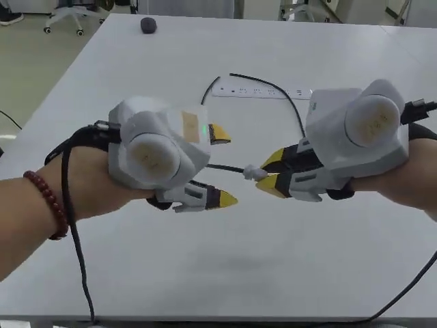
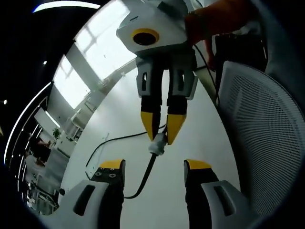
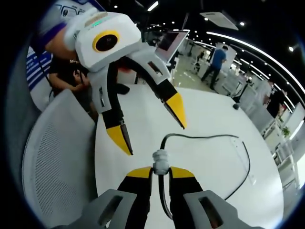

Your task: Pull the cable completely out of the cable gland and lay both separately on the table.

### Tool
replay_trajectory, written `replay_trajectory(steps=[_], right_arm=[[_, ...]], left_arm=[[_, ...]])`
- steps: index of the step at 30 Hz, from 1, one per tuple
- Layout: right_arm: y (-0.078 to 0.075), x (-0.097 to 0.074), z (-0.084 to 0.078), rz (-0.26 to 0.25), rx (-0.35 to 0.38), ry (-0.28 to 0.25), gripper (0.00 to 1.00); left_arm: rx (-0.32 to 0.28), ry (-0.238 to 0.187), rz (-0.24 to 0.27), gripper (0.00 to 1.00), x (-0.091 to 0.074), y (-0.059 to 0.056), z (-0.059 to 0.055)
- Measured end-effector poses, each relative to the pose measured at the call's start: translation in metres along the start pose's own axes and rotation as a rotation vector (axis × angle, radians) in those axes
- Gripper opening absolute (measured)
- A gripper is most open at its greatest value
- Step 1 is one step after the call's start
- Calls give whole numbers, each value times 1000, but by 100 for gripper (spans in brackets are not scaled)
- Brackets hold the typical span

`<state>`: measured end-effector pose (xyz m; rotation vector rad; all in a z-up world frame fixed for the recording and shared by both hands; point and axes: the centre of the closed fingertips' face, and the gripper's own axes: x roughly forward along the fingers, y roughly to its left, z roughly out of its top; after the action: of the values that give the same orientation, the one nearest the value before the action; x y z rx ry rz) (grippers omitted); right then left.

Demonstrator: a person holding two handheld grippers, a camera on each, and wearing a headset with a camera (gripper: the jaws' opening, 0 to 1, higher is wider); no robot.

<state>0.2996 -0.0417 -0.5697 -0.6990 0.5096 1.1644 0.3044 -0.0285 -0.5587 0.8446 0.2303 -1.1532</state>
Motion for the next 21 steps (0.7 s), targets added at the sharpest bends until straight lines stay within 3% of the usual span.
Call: replay_trajectory(steps=[1,2,3,4,5,6,8,11,12,14,21], right_arm=[[1,0,1,6,0,-1,8],[1,-1,2,7,3,-4,8],[1,-1,3,9,7,-7,8],[2,-1,3,11,9,-7,8],[2,-1,4,10,10,-10,8],[2,-1,4,11,13,-12,8],[2,-2,2,13,15,-8,8],[3,-2,0,19,14,-1,8],[4,-2,-1,19,13,-1,8],[4,-2,-2,23,17,2,8],[6,0,-2,30,17,5,8]], left_arm=[[8,-30,-3,50,1,2,5],[-2,-32,-10,50,1,2,4],[-5,-89,-34,51,2,1,12],[-44,-97,-26,51,2,4,12],[-41,-92,-23,50,1,8,10],[-26,-118,-32,50,1,9,13],[-49,-109,-21,50,2,14,9],[-14,-95,-51,49,2,8,7],[34,-87,-67,48,3,5,6],[45,-71,-89,46,4,1,3],[52,-91,-118,45,9,-8,7]])
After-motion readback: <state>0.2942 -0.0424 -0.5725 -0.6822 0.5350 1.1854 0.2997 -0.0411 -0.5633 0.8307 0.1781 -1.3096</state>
